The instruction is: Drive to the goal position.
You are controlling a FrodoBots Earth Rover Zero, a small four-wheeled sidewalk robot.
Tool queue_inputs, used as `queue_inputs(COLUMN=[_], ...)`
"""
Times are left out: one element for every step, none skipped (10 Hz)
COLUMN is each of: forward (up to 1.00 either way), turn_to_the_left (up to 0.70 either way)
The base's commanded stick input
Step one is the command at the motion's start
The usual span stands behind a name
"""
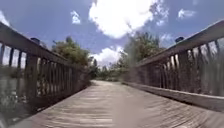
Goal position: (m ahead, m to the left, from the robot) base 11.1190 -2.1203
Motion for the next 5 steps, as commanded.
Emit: queue_inputs(forward=[0.45, 0.45, 0.45, 0.45, 0.45], turn_to_the_left=[-0.27, -0.27, 0.00, 0.00, 0.00])
